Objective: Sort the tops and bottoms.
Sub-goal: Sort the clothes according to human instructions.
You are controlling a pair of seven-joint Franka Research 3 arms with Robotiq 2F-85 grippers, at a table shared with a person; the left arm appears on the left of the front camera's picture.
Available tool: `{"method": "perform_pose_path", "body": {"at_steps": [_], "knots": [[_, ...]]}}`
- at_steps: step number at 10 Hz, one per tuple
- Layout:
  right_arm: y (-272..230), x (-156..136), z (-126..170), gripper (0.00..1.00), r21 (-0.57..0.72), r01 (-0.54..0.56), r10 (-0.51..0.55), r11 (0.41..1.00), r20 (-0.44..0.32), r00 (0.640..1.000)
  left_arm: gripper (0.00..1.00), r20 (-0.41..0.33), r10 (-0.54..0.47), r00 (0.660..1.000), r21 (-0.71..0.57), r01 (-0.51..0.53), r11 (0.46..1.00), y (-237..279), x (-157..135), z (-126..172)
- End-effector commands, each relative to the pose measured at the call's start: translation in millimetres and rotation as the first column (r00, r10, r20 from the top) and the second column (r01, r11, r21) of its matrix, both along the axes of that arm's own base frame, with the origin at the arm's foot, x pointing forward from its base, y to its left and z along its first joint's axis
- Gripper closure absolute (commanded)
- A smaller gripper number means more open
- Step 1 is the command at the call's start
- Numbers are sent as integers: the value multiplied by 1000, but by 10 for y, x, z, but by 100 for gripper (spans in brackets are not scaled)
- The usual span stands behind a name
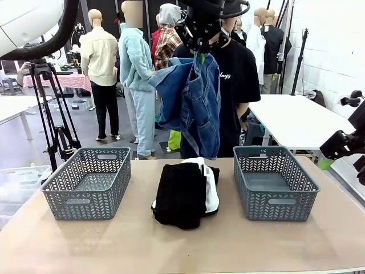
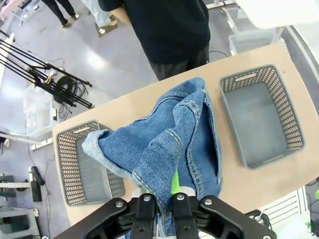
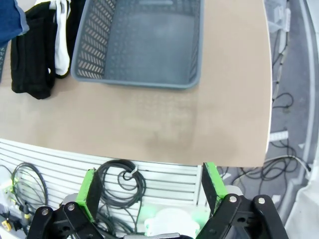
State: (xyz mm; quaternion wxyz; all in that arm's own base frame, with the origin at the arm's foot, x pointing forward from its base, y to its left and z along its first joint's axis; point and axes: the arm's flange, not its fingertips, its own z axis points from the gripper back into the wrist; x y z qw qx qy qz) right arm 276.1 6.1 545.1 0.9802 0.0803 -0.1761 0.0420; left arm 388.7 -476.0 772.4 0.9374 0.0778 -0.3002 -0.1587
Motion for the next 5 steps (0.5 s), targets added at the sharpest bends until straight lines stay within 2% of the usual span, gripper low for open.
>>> {"method": "perform_pose_path", "body": {"at_steps": [1,5], "knots": [[13,5,2,0,1,-8,8,1000,3,1000,100,-3,-21,1000,-2,21,1000,57,1,67],[13,5,2,0,1,-8,8,1000,3,1000,100,-3,-21,1000,-2,21,1000,57,1,67]]}}
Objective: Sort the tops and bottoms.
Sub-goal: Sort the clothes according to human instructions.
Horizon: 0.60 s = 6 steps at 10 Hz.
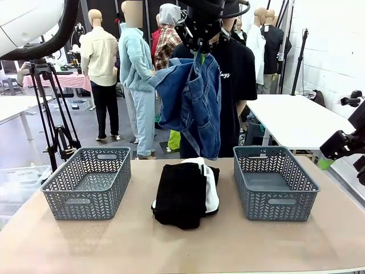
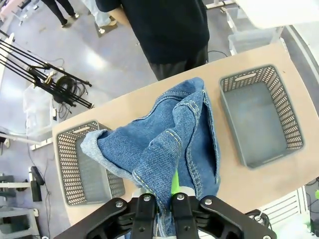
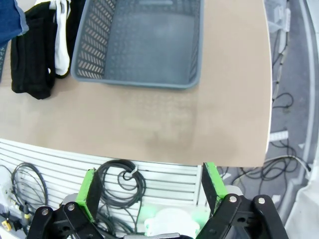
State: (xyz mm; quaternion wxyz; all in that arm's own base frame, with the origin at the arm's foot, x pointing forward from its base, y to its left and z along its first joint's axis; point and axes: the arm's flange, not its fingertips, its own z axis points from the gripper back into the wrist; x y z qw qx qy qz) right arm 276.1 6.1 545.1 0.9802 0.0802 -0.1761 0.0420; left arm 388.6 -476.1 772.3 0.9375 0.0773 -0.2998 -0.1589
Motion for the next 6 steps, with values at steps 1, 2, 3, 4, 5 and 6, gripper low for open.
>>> {"method": "perform_pose_path", "body": {"at_steps": [1,2,3,4,5,6], "knots": [[13,5,2,0,1,-8,8,1000,3,1000,100,-2,-20,1000,-1,20,1000,57,2,68],[13,5,2,0,1,-8,8,1000,3,1000,100,-2,-20,1000,-1,20,1000,57,2,68],[13,5,2,0,1,-8,8,1000,3,1000,100,-2,-20,1000,-1,20,1000,57,2,68],[13,5,2,0,1,-8,8,1000,3,1000,100,-2,-20,1000,-1,20,1000,57,2,68],[13,5,2,0,1,-8,8,1000,3,1000,100,-2,-20,1000,-1,20,1000,57,2,68],[13,5,2,0,1,-8,8,1000,3,1000,100,-2,-20,1000,-1,20,1000,57,2,68]]}}
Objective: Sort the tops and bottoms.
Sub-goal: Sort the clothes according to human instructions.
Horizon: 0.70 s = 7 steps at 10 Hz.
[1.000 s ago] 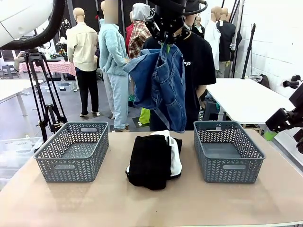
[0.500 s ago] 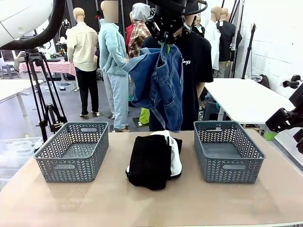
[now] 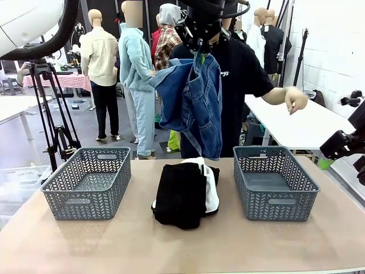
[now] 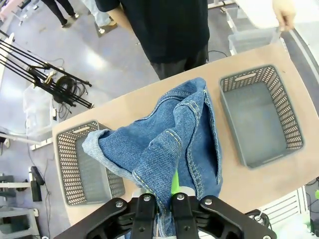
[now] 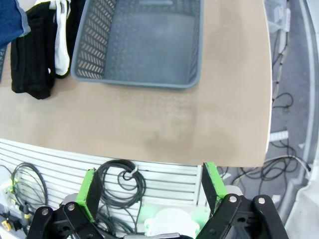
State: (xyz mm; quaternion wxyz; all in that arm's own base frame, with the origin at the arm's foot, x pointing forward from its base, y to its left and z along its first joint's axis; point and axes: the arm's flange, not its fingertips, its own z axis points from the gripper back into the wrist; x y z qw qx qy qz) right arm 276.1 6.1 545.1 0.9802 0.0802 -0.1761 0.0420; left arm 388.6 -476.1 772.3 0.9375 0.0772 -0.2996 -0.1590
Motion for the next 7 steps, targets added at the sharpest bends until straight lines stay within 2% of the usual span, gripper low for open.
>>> {"method": "perform_pose_path", "body": {"at_steps": [1,7], "knots": [[13,5,2,0,2,-8,8,1000,3,1000,100,-1,-20,1000,-1,20,1000,58,2,68],[13,5,2,0,2,-8,8,1000,3,1000,100,-1,-20,1000,-1,20,1000,58,2,68]]}}
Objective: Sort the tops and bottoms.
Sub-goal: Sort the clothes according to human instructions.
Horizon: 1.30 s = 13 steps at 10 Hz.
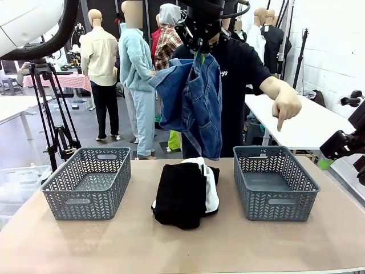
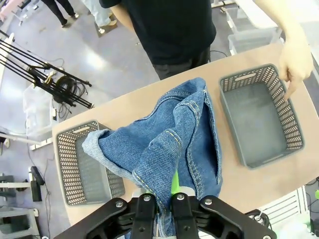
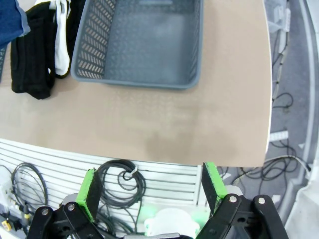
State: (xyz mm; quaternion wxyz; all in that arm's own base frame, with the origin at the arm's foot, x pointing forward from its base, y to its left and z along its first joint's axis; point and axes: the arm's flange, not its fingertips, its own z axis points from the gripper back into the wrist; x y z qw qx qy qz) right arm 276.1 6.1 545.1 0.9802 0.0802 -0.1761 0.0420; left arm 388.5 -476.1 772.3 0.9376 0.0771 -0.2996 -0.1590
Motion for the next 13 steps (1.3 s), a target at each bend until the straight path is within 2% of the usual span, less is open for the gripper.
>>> {"method": "perform_pose_path", "body": {"at_steps": [1,8,10,11,13], "knots": [[13,5,2,0,2,-8,8,1000,3,1000,100,-1,-20,1000,-1,20,1000,58,2,68],[13,5,2,0,2,-8,8,1000,3,1000,100,0,0,1000,0,0,1000,0,0,0],[13,5,2,0,2,-8,8,1000,3,1000,100,64,-141,988,-66,146,987,-354,270,269],[13,5,2,0,2,-8,8,1000,3,1000,100,65,-213,975,-100,218,971,-593,437,309],[13,5,2,0,2,-8,8,1000,3,1000,100,30,-272,962,-179,273,945,-825,700,164]]}}
